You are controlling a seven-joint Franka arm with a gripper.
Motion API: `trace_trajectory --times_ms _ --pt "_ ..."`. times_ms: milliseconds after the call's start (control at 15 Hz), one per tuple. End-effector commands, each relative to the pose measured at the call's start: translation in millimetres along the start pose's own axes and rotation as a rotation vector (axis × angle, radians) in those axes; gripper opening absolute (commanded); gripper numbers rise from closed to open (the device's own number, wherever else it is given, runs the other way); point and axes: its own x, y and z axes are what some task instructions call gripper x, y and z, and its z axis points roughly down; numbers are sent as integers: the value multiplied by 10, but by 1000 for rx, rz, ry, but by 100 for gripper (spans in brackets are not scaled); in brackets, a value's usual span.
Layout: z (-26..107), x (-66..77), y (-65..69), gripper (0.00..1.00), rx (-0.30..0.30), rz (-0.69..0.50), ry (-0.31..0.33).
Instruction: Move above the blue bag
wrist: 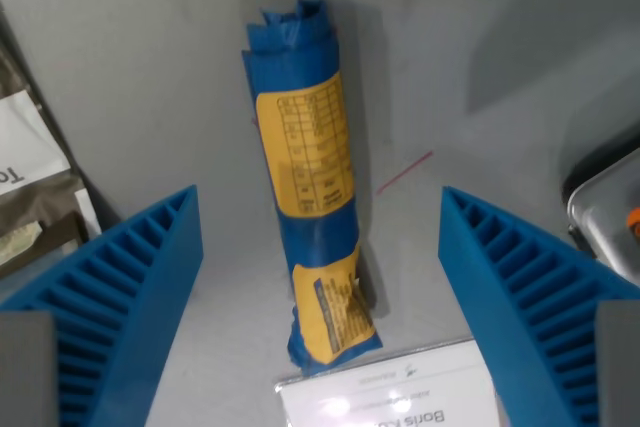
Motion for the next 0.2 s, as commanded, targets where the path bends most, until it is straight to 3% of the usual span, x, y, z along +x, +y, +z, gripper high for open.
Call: trace_trajectory --times_ms 67,200 --pt "36 79 71 100 24 -42 -2" --pt "40 80 72 100 23 -39 -1"
